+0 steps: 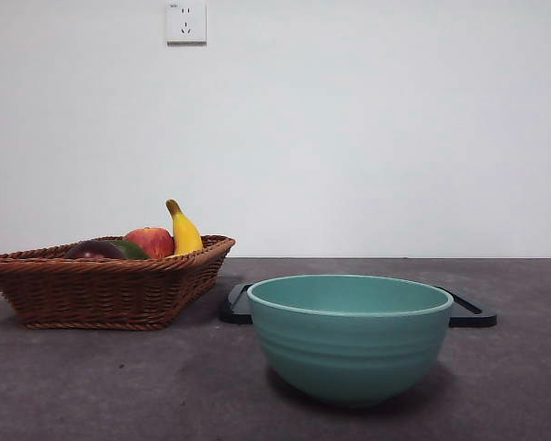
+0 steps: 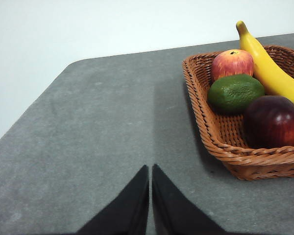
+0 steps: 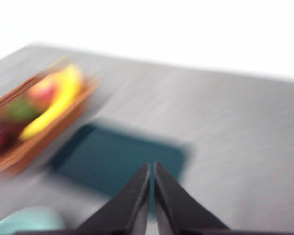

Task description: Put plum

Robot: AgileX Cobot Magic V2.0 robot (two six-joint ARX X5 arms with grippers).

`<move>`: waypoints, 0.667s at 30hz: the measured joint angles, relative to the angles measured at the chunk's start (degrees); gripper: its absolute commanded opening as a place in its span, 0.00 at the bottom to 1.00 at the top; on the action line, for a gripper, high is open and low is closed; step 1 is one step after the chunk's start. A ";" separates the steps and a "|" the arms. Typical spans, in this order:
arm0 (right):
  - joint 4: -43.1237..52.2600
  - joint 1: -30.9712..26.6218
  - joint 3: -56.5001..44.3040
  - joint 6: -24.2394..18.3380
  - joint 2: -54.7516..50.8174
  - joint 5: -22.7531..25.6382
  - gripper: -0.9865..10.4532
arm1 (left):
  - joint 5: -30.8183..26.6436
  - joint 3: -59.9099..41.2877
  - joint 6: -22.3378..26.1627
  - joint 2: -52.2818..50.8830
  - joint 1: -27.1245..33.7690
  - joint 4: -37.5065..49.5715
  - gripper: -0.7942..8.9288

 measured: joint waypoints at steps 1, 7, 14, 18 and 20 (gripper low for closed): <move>2.49 -2.12 -2.08 -0.31 -1.66 0.00 0.09 | -0.02 0.00 0.00 0.00 0.00 0.00 0.09; 15.54 -10.78 -15.69 -1.92 -10.27 0.02 0.09 | -0.02 0.00 0.00 0.00 0.00 0.00 0.09; 25.22 -13.94 -29.88 -2.38 -19.54 0.02 0.09 | 0.00 0.00 0.00 0.00 0.00 0.00 0.09; 27.43 -13.94 -35.60 -2.49 -23.50 0.20 0.09 | -0.02 0.00 0.00 0.00 0.00 0.00 0.09; 27.61 -13.94 -37.77 -2.49 -25.00 0.20 0.09 | 0.00 0.00 0.00 0.00 0.00 0.00 0.09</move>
